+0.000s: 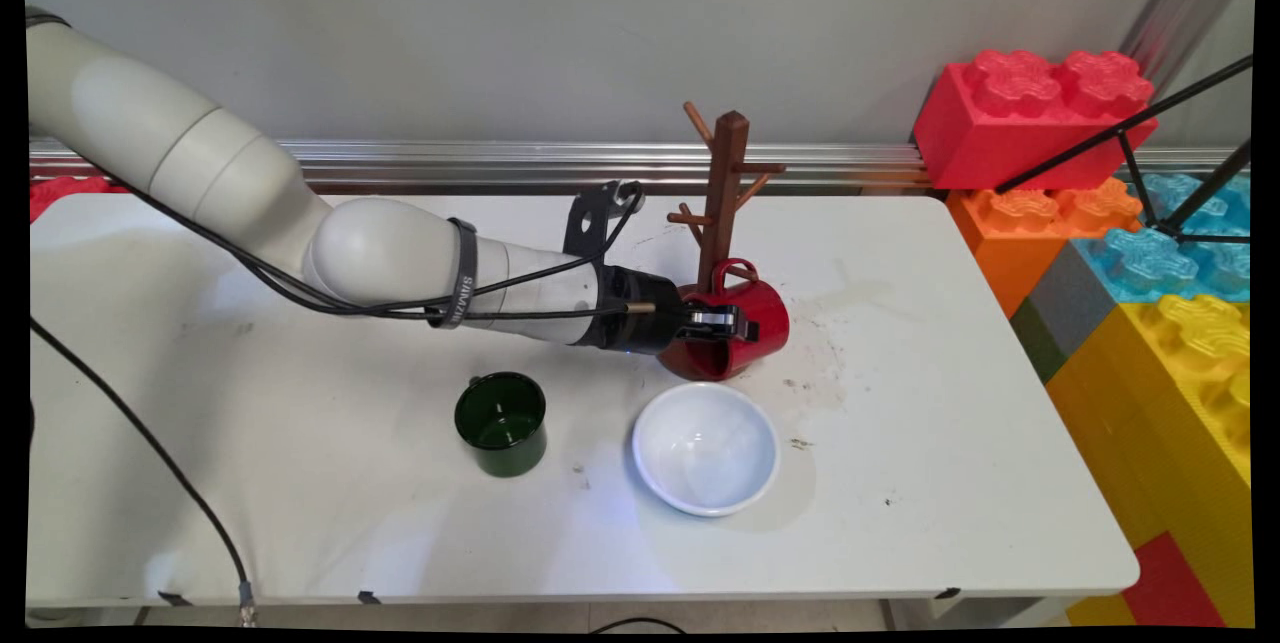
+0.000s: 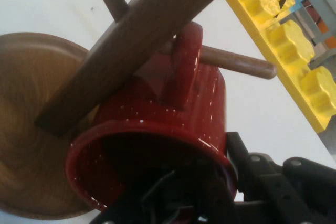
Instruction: Place the picked object on the table
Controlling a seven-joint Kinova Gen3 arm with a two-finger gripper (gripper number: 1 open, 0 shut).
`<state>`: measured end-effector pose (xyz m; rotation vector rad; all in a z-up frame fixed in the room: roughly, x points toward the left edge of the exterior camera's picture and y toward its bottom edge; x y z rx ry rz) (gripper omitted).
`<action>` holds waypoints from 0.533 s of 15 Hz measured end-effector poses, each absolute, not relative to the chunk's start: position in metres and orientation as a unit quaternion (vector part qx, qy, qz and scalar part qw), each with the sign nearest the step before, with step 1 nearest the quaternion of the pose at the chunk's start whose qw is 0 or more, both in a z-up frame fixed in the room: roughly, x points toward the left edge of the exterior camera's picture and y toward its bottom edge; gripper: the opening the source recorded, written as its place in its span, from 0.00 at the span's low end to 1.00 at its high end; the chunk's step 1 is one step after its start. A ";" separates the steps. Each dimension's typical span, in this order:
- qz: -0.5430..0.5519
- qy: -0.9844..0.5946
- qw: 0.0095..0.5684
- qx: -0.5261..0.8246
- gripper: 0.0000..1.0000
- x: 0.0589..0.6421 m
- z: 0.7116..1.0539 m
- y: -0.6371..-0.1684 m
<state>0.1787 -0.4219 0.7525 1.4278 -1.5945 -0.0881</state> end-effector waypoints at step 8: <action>-0.045 -0.646 0.487 0.586 0.00 0.184 0.760 -0.419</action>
